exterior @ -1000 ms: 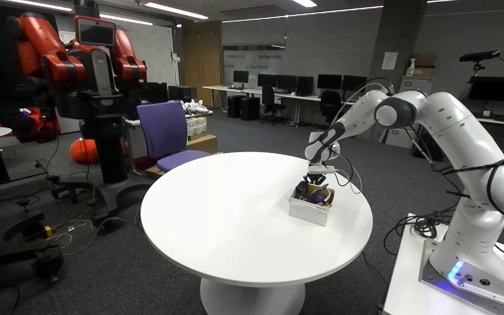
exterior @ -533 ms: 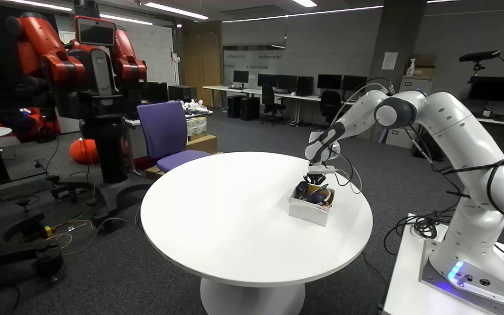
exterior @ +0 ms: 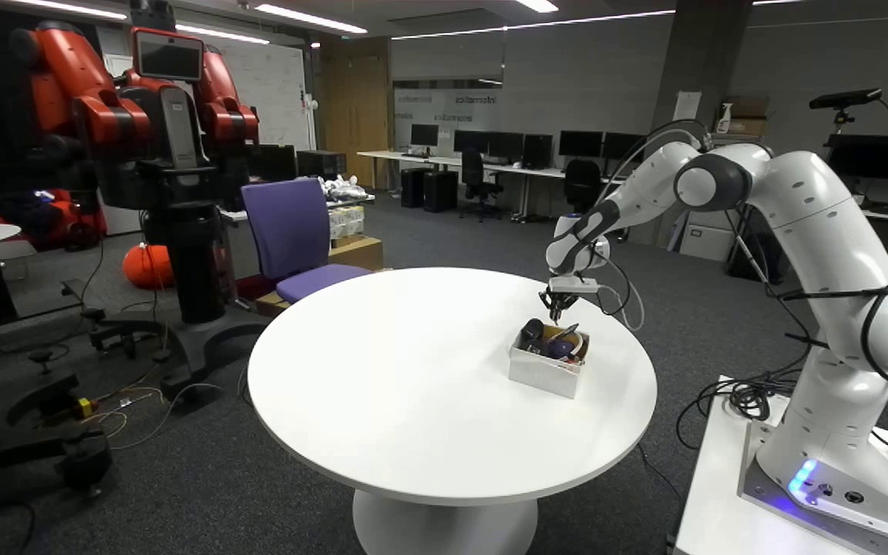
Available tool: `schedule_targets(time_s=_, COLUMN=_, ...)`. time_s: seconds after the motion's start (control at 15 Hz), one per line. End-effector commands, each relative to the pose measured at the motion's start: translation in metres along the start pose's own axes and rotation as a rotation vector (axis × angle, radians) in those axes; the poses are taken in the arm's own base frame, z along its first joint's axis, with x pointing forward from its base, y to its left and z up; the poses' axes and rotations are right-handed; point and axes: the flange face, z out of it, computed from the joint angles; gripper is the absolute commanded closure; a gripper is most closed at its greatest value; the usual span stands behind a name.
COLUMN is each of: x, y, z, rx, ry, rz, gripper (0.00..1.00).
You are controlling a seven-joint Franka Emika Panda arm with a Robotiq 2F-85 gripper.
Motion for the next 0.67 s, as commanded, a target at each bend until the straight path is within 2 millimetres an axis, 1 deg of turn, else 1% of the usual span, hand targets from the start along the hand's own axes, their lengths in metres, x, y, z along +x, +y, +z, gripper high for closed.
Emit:
schedule_targets(time_s=0.0, x=-0.019, y=0.023, z=-0.065, rx=0.046, ry=0.041, rz=-0.039, gripper=0.98)
schedule_targets(time_s=0.2, x=-0.028, y=0.029, z=-0.115, rx=0.087, ry=0.061, rz=-0.034, gripper=0.98)
schedule_targets(time_s=0.33, x=-0.039, y=0.028, z=-0.144, rx=0.117, ry=0.077, rz=-0.041, gripper=0.98)
schedule_targets(time_s=0.47, x=-0.053, y=0.021, z=-0.164, rx=0.128, ry=0.086, rz=-0.069, gripper=0.98)
schedule_targets(time_s=0.6, x=-0.074, y=0.01, z=-0.173, rx=0.121, ry=0.093, rz=-0.108, gripper=0.98)
